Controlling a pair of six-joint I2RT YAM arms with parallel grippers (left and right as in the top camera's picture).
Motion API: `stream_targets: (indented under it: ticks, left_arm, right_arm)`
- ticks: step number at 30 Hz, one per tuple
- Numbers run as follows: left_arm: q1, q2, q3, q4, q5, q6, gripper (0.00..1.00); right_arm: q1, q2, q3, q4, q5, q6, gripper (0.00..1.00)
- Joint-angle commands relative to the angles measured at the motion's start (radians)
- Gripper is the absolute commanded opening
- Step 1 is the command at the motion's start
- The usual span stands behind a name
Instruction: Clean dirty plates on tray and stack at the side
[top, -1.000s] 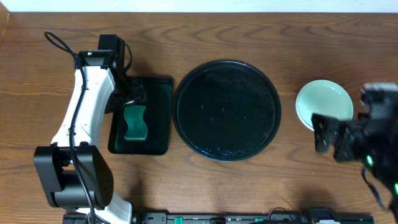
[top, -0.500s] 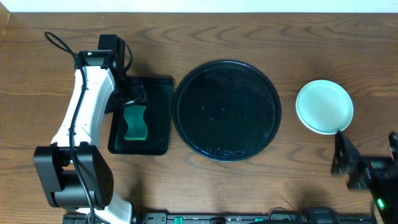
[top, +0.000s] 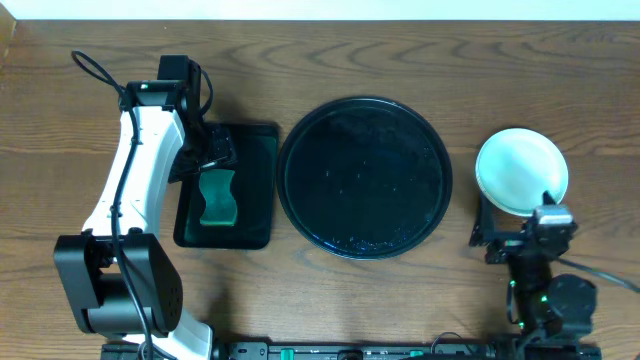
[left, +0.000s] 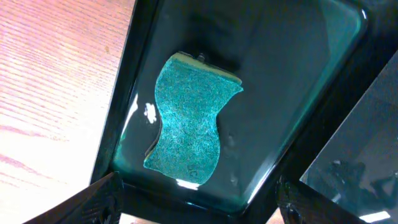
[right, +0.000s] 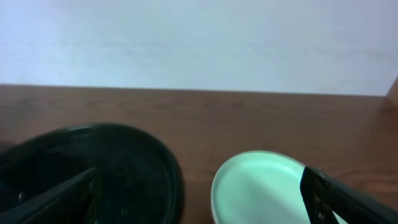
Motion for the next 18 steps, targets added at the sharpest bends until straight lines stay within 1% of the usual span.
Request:
stream_targets:
  ticks: [1, 4, 6, 18]
  left_arm:
    - [0.003, 0.006, 0.010, -0.003, -0.001, -0.009, 0.79]
    - [0.003, 0.006, 0.010, -0.003, -0.001, -0.009, 0.79]
    - [0.003, 0.006, 0.010, -0.003, -0.001, -0.009, 0.79]
    - [0.003, 0.006, 0.010, -0.003, -0.001, -0.009, 0.79]
  right_arm:
    - [-0.009, -0.073, -0.090, 0.053, -0.032, -0.011, 0.99]
    - [-0.009, -0.127, -0.171, 0.074, -0.033, -0.011, 0.99]
    - [-0.009, -0.144, -0.195, 0.077, -0.035, -0.011, 0.99]
    - [-0.008, -0.151, -0.196, 0.086, -0.035, -0.011, 0.99]
